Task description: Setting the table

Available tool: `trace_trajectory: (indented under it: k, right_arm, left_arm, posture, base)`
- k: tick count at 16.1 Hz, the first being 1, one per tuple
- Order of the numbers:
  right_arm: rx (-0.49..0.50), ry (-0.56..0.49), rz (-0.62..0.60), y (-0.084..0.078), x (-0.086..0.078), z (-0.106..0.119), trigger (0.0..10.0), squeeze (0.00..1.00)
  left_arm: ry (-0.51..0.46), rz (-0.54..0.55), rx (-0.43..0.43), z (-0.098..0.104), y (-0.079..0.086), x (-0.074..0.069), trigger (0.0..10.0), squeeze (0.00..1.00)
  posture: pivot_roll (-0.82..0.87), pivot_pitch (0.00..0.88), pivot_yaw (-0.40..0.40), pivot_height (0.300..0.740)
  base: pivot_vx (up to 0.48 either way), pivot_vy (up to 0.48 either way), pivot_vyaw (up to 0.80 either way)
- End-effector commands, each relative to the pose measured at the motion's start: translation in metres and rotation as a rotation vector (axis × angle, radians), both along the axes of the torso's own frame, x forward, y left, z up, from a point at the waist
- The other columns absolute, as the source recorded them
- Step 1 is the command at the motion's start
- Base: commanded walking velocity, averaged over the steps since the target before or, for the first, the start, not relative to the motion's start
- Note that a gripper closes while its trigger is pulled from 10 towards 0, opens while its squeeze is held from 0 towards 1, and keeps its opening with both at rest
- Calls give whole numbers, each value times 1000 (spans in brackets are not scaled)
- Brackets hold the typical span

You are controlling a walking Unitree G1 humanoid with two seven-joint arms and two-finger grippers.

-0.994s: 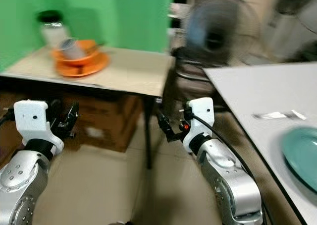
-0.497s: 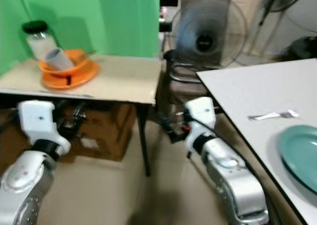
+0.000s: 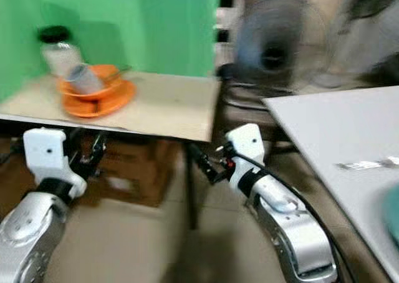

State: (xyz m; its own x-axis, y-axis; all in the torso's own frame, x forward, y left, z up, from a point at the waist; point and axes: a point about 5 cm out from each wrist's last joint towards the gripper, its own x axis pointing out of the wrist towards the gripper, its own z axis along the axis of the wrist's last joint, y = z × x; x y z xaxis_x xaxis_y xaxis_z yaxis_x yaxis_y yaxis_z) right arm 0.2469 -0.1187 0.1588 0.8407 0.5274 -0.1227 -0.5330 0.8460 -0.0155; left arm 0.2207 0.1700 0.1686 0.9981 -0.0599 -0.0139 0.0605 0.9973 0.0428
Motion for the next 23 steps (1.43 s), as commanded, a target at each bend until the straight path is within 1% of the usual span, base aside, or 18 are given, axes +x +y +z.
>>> trace_trajectory:
  k: [1,3,4,5,7,12,15,18,20,21,23]
  right_arm:
    - [20,-39,31,8,-2,7,10000,0]
    - [53,-34,1,5,-1,7,10000,0]
    - [90,-20,-37,2,2,5,10000,0]
    - [106,-16,-54,1,4,6,10000,0]
    - [131,-7,-65,1,6,5,10000,0]
    - [166,40,-93,3,4,-4,10000,0]
    - [165,43,-112,4,4,-5,10000,0]
    - [169,35,-136,2,5,-4,10000,0]
    - [135,23,-114,4,5,-3,10000,0]
    - [108,18,-94,7,5,-4,10000,0]
    - [114,22,-96,10,6,-4,10000,0]
  left_arm:
    - [10,16,25,-1,8,-3,10000,0]
    - [14,2,37,-2,8,-3,10000,0]
    - [-4,-16,55,3,9,3,10000,0]
    - [-13,-27,65,5,9,6,10000,0]
    - [-16,-38,89,7,10,6,10000,0]
    - [-1,-47,104,7,10,0,10000,0]
    - [-1,-46,102,7,11,2,10000,0]
    - [1,-36,83,6,9,2,10000,0]
    - [2,-36,82,6,9,2,10000,0]
    - [1,-35,81,6,9,2,10000,0]
    - [1,-32,81,7,11,1,10000,0]
  posture:
    - [-28,0,30,740]
    - [-21,0,32,740]
    - [-16,0,37,740]
    - [-16,0,39,740]
    - [-7,0,43,740]
    - [18,0,46,740]
    - [9,0,46,740]
    - [4,0,43,740]
    - [7,0,41,740]
    - [10,0,40,740]
    - [17,0,40,740]
  base:
    - [262,0,800]
    - [259,0,0]
    - [266,0,0]
    - [262,0,0]
    - [262,0,0]
    - [264,0,0]
    - [265,0,0]
    - [266,0,0]
    - [276,0,0]
    - [285,0,669]
    - [291,0,800]
